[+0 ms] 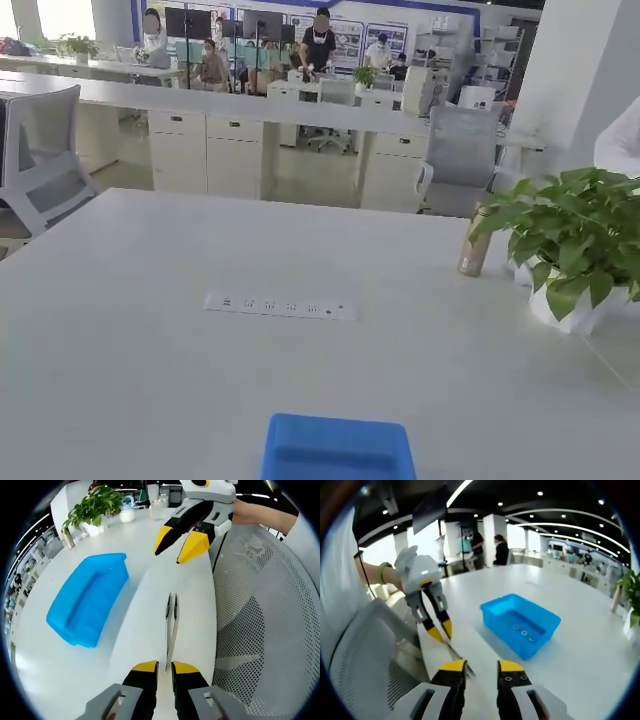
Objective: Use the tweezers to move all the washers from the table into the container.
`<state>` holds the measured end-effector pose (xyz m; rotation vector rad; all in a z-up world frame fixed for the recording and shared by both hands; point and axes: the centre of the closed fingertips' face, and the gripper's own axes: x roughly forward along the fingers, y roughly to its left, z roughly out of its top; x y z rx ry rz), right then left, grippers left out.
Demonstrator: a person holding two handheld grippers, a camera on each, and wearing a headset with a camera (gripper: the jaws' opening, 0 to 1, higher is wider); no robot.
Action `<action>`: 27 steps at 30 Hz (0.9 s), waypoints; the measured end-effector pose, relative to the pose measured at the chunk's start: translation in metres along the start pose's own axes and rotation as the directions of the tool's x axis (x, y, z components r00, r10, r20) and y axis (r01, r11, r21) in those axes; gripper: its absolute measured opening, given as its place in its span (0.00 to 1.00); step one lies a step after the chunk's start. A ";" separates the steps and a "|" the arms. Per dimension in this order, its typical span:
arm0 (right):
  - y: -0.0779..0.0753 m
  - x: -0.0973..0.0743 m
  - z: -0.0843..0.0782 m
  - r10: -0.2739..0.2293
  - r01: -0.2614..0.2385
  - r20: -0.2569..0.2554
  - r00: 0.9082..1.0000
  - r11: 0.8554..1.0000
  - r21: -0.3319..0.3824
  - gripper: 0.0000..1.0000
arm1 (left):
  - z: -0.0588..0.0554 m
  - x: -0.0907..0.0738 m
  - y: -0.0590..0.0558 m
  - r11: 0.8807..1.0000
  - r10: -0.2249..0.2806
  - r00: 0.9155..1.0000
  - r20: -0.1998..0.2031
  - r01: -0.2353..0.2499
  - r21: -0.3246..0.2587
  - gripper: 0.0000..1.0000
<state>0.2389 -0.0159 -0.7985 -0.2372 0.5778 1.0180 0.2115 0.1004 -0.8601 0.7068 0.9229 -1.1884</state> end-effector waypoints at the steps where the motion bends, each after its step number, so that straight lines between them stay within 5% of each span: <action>1: -0.004 -0.002 0.000 -0.009 0.009 0.003 1.000 1.000 0.002 0.21 | -0.001 -0.003 0.002 1.000 0.012 1.000 0.004 -0.012 -0.006 0.08; 4: -0.011 -0.013 0.008 -0.055 0.054 0.035 0.998 0.998 0.028 0.22 | -0.001 -0.012 0.006 0.998 0.043 0.999 0.026 -0.042 -0.037 0.11; 7: -0.017 -0.022 0.022 -0.110 0.099 0.117 0.987 0.991 0.092 0.24 | 0.005 -0.023 0.012 0.989 0.089 0.990 0.106 -0.076 -0.127 0.17; 13: -0.016 -0.033 0.038 -0.154 0.121 0.213 0.965 0.979 0.162 0.29 | 0.012 -0.038 0.020 0.956 0.189 0.952 0.240 -0.122 -0.266 0.34; 17: -0.022 -0.041 0.042 -0.193 0.153 0.237 0.952 0.972 0.176 0.36 | 0.022 -0.053 0.025 0.931 0.268 0.907 0.325 -0.158 -0.328 0.39; 20: -0.030 -0.048 0.039 -0.229 0.187 0.231 0.946 0.964 0.188 0.43 | 0.030 -0.070 0.028 0.903 0.341 0.855 0.390 -0.183 -0.389 0.46; 23: -0.036 -0.056 0.038 -0.259 0.218 0.232 0.938 0.958 0.189 0.49 | 0.026 -0.083 0.031 0.875 0.405 0.823 0.397 -0.223 -0.431 0.50; 26: -0.041 -0.065 0.037 -0.286 0.243 0.233 0.930 0.950 0.195 0.54 | 0.021 -0.096 0.032 0.827 0.478 0.778 0.408 -0.243 -0.506 0.57; 27: -0.043 -0.068 0.038 -0.295 0.250 0.239 0.925 0.948 0.198 0.54 | 0.021 -0.098 0.032 0.822 0.485 0.771 0.413 -0.241 -0.516 0.61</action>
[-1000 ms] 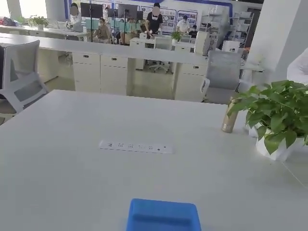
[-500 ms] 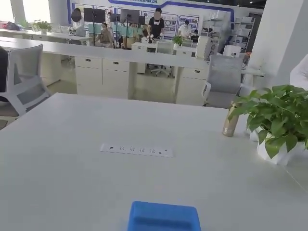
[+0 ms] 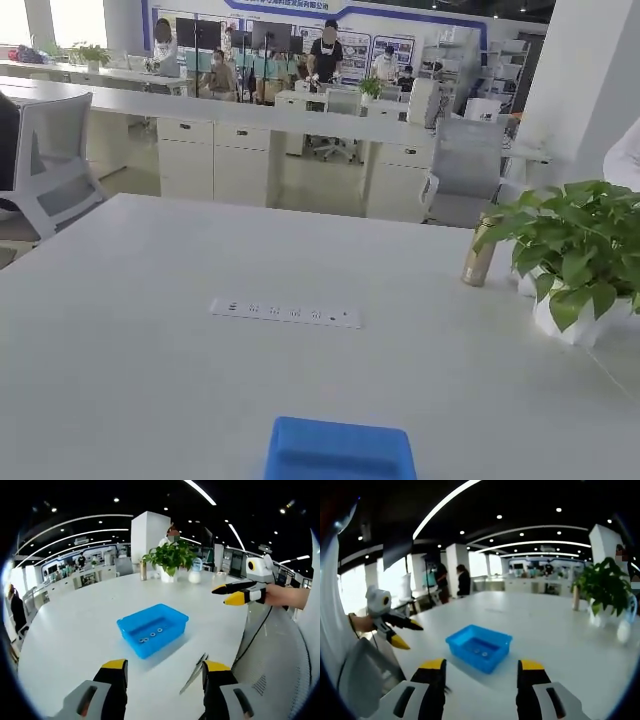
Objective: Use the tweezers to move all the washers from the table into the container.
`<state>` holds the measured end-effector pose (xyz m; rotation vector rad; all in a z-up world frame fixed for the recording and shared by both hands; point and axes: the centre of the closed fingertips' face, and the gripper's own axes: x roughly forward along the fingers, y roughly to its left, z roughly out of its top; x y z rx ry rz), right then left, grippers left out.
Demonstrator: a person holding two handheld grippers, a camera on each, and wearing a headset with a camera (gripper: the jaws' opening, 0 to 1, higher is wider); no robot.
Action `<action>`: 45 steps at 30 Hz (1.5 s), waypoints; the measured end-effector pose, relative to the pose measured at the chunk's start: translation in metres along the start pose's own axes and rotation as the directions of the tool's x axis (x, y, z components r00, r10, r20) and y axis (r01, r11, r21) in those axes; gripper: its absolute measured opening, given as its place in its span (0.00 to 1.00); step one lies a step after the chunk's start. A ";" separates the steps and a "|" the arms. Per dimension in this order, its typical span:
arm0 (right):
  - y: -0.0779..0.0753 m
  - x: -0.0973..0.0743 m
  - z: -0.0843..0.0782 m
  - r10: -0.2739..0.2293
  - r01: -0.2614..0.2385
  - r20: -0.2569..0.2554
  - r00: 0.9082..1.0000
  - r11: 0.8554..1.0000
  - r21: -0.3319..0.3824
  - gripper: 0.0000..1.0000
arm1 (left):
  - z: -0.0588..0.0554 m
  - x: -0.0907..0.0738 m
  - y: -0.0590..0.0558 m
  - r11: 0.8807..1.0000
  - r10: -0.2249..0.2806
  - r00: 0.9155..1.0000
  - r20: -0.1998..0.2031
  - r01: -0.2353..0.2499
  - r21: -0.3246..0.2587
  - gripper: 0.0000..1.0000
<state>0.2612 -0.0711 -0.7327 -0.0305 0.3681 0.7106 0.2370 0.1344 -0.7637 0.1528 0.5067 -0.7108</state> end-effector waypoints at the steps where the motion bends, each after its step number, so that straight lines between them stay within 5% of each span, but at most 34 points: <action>1: -0.002 -0.002 0.001 -0.004 0.004 0.007 1.000 1.000 0.002 0.55 | 0.003 -0.004 0.002 0.999 0.021 0.999 0.029 -0.020 -0.036 0.66; 7: -0.011 -0.008 0.009 -0.027 0.025 0.064 0.998 0.999 0.029 0.61 | 0.033 -0.023 -0.001 0.989 0.046 0.976 0.212 -0.015 -0.147 0.80; 14: -0.019 -0.012 0.011 -0.073 0.074 0.052 0.996 0.997 -0.026 0.77 | 0.040 -0.032 0.007 0.982 0.143 0.955 0.258 -0.104 -0.160 0.89; 20: -0.030 -0.012 0.019 -0.131 0.131 0.103 0.986 0.991 0.009 0.90 | 0.043 -0.033 0.014 0.971 0.183 0.939 0.291 -0.126 -0.202 0.98; 24: -0.035 -0.013 0.019 -0.150 0.149 0.109 0.983 0.989 0.018 0.95 | 0.048 -0.041 0.022 0.964 0.230 0.918 0.322 -0.170 -0.203 0.99; 29: -0.040 -0.017 0.014 -0.169 0.169 0.086 0.982 0.986 0.006 0.99 | 0.049 -0.042 0.023 0.961 0.235 0.914 0.332 -0.167 -0.222 0.99; 45: -0.043 -0.024 0.013 -0.192 0.192 0.072 0.979 0.981 0.009 0.97 | 0.045 -0.035 0.013 0.963 0.205 0.924 0.323 -0.132 -0.234 0.99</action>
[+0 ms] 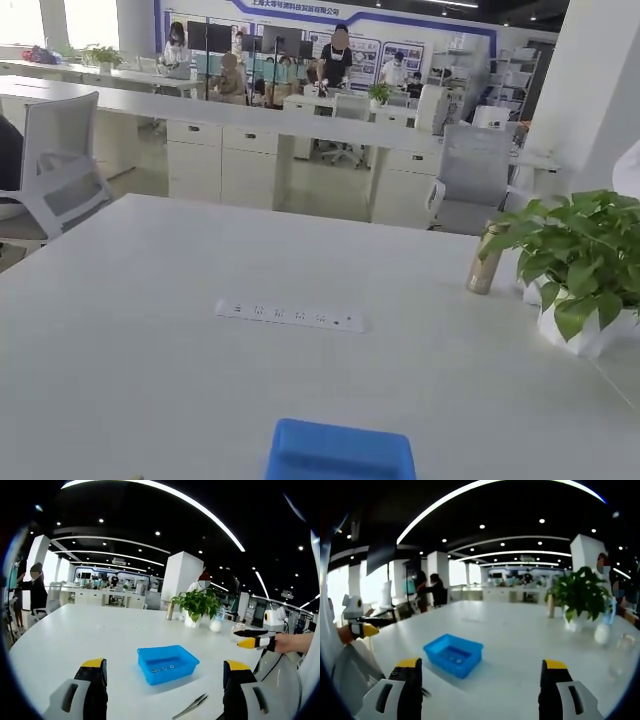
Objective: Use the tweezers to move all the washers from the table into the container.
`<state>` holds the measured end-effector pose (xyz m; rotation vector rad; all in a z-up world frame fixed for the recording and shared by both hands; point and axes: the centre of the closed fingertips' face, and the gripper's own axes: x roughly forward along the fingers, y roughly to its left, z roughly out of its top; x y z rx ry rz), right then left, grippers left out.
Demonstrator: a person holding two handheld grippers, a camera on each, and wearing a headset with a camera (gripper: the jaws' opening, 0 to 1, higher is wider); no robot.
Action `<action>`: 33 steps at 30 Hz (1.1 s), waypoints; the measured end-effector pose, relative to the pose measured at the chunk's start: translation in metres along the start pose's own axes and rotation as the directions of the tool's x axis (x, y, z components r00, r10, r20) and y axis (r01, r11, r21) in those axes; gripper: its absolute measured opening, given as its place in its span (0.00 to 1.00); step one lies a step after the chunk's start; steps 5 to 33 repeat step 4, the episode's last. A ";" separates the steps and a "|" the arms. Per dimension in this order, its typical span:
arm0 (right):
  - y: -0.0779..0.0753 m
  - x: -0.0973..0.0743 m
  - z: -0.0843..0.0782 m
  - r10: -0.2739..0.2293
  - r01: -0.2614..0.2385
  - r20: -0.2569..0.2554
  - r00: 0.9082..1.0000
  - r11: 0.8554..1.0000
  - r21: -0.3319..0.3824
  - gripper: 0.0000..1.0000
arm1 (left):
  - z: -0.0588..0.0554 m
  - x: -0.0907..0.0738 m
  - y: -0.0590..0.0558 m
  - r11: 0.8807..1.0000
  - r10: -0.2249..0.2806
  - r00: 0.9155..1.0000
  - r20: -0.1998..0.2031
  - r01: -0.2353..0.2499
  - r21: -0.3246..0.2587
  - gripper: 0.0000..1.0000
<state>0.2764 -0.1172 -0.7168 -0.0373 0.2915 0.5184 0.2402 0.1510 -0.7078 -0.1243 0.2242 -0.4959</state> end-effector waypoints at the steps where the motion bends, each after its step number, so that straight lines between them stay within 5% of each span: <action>1: 0.001 0.000 0.000 0.003 -0.003 -0.002 1.000 1.000 0.003 0.96 | -0.001 0.000 -0.001 1.000 -0.003 1.000 -0.004 0.003 0.001 0.99; 33: 0.001 0.001 -0.001 0.007 -0.007 -0.007 1.000 1.000 0.006 0.96 | -0.001 0.001 -0.002 1.000 -0.010 1.000 -0.004 0.010 -0.004 0.98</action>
